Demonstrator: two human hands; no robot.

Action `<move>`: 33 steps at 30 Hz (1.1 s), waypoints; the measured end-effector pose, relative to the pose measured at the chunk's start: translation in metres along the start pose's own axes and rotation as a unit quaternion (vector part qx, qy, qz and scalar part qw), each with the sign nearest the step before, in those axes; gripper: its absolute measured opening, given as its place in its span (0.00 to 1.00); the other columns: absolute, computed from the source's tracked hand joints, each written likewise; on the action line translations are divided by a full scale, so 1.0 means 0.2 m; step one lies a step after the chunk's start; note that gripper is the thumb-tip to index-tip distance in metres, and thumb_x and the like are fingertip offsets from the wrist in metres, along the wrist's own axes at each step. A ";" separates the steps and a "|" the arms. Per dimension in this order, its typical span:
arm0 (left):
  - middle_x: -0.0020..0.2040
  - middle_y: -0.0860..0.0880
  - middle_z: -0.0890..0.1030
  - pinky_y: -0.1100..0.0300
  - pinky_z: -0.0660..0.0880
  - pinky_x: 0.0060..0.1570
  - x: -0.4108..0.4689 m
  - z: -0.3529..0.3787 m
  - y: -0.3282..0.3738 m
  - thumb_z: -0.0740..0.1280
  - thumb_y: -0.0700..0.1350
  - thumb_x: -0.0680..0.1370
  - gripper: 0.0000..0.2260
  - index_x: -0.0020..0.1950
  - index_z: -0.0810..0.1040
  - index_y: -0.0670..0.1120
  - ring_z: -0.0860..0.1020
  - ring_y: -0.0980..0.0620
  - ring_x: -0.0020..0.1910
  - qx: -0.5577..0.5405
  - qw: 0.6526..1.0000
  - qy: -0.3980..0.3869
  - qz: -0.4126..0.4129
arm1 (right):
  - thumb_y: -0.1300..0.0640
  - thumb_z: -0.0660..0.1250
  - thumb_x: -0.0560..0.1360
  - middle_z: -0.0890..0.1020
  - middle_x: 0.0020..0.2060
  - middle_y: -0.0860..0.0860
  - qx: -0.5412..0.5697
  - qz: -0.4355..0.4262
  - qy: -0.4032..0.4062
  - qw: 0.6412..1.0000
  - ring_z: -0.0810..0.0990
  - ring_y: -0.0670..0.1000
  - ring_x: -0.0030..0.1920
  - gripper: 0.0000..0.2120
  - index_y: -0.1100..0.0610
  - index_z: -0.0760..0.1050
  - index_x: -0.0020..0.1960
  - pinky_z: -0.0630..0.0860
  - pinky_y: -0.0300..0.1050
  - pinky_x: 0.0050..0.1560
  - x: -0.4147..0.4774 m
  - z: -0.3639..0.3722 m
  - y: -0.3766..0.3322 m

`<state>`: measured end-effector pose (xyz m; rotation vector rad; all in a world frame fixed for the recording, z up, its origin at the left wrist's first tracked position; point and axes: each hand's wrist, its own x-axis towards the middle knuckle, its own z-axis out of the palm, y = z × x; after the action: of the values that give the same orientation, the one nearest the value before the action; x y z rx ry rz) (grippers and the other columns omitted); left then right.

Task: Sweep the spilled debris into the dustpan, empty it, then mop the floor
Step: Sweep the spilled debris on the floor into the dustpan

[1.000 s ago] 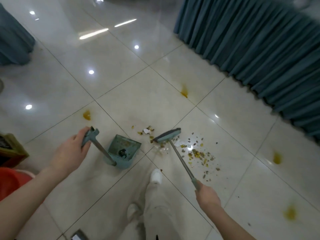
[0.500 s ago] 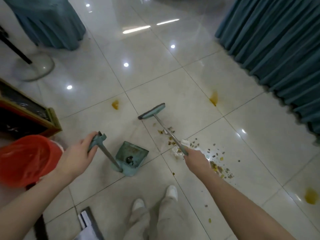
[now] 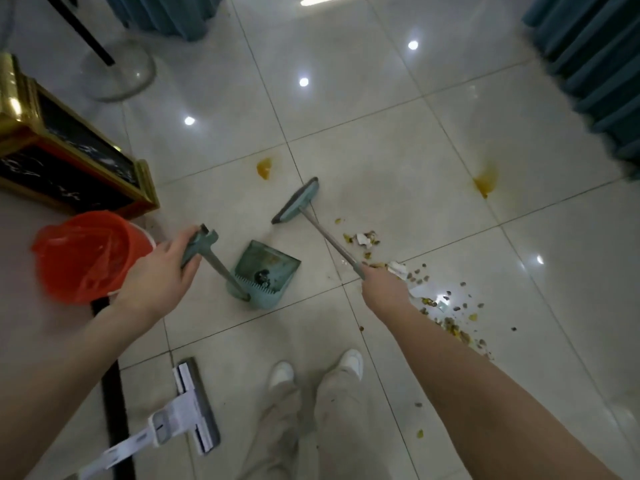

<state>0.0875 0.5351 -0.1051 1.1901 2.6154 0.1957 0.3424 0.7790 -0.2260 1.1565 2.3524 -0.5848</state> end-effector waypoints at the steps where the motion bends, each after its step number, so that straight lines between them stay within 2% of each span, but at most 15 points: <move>1: 0.55 0.39 0.78 0.45 0.79 0.39 0.01 -0.01 0.01 0.59 0.50 0.81 0.20 0.72 0.60 0.53 0.80 0.37 0.42 0.003 1.000 -0.002 0.000 | 0.66 0.52 0.78 0.80 0.45 0.53 -0.003 0.008 -0.001 1.000 0.79 0.53 0.40 0.22 0.49 0.70 0.66 0.76 0.45 0.37 -0.03 0.01 0.06; 6: 0.58 0.38 0.78 0.44 0.80 0.41 0.04 -0.05 0.04 0.59 0.49 0.81 0.20 0.73 0.60 0.52 0.80 0.37 0.44 0.020 1.000 0.001 0.017 | 0.65 0.50 0.79 0.73 0.36 0.51 -0.041 0.064 -0.048 0.996 0.74 0.49 0.32 0.25 0.43 0.62 0.71 0.69 0.42 0.28 -0.32 0.06 0.33; 10: 0.57 0.37 0.78 0.43 0.79 0.43 0.03 -0.08 0.05 0.60 0.49 0.81 0.21 0.73 0.62 0.50 0.80 0.35 0.45 0.019 0.998 0.003 0.056 | 0.62 0.50 0.81 0.72 0.35 0.49 -0.047 0.132 -0.097 0.985 0.73 0.48 0.33 0.27 0.39 0.54 0.74 0.68 0.41 0.29 -0.67 0.20 0.49; 13: 0.55 0.37 0.79 0.47 0.77 0.39 0.03 -0.09 0.06 0.59 0.48 0.81 0.20 0.73 0.62 0.50 0.79 0.39 0.42 0.019 0.997 0.003 0.075 | 0.59 0.51 0.82 0.72 0.35 0.48 -0.052 0.175 -0.111 0.977 0.74 0.48 0.35 0.23 0.42 0.57 0.74 0.69 0.43 0.33 -0.95 0.31 0.57; 16: 0.56 0.38 0.78 0.52 0.73 0.35 0.03 -0.10 0.07 0.58 0.49 0.81 0.21 0.74 0.60 0.51 0.75 0.44 0.39 0.006 0.996 -0.008 0.083 | 0.57 0.52 0.82 0.75 0.38 0.49 -0.045 0.205 -0.114 0.971 0.74 0.48 0.34 0.24 0.38 0.53 0.74 0.69 0.42 0.31 -1.21 0.39 0.61; 18: 0.54 0.38 0.79 0.54 0.70 0.35 0.03 -0.10 0.06 0.58 0.49 0.81 0.21 0.74 0.59 0.51 0.72 0.47 0.37 0.002 0.994 -0.013 0.104 | 0.55 0.51 0.82 0.74 0.36 0.48 -0.026 0.230 -0.117 0.966 0.74 0.47 0.33 0.22 0.39 0.56 0.74 0.68 0.41 0.30 -1.35 0.43 0.61; 21: 0.53 0.38 0.79 0.53 0.70 0.38 0.02 -0.11 0.06 0.59 0.48 0.81 0.20 0.73 0.60 0.50 0.76 0.41 0.40 -0.014 0.993 -0.022 0.118 | 0.50 0.52 0.82 0.73 0.36 0.48 -0.012 0.256 -0.122 0.959 0.79 0.50 0.40 0.19 0.44 0.62 0.72 0.70 0.42 0.34 -1.51 0.45 0.59; 24: 0.50 0.40 0.78 0.52 0.75 0.39 0.01 -0.11 0.07 0.59 0.48 0.81 0.19 0.72 0.60 0.52 0.78 0.41 0.39 -0.035 0.992 -0.024 0.122 | 0.49 0.52 0.82 0.76 0.42 0.49 0.010 0.251 -0.102 0.963 0.76 0.52 0.42 0.21 0.38 0.57 0.73 0.74 0.43 0.42 -1.60 0.40 0.56; 26: 0.49 0.40 0.79 0.48 0.78 0.39 0.01 -0.11 0.07 0.59 0.49 0.81 0.19 0.71 0.60 0.53 0.78 0.41 0.38 -0.041 0.991 -0.020 0.124 | 0.48 0.53 0.82 0.78 0.43 0.49 0.025 0.248 -0.076 0.965 0.77 0.51 0.41 0.21 0.35 0.57 0.73 0.76 0.44 0.42 -1.61 0.34 0.55; 29: 0.48 0.41 0.79 0.49 0.78 0.37 0.01 -0.12 0.07 0.59 0.49 0.81 0.19 0.71 0.61 0.52 0.78 0.41 0.37 -0.039 0.991 -0.014 0.125 | 0.48 0.55 0.82 0.79 0.42 0.49 0.031 0.245 -0.033 0.969 0.78 0.49 0.39 0.21 0.37 0.60 0.73 0.75 0.42 0.36 -1.54 0.27 0.53; 33: 0.46 0.42 0.78 0.51 0.76 0.35 0.02 -0.10 0.08 0.59 0.48 0.81 0.18 0.70 0.61 0.52 0.76 0.42 0.35 -0.050 0.990 -0.016 0.128 | 0.49 0.55 0.82 0.76 0.39 0.48 0.051 0.221 -0.008 0.974 0.76 0.51 0.37 0.19 0.41 0.63 0.72 0.75 0.44 0.36 -1.26 0.12 0.46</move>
<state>0.0907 0.5492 -0.0832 1.4756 2.3881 0.3494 0.5598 0.6611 -0.1183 1.6502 1.9747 -0.5535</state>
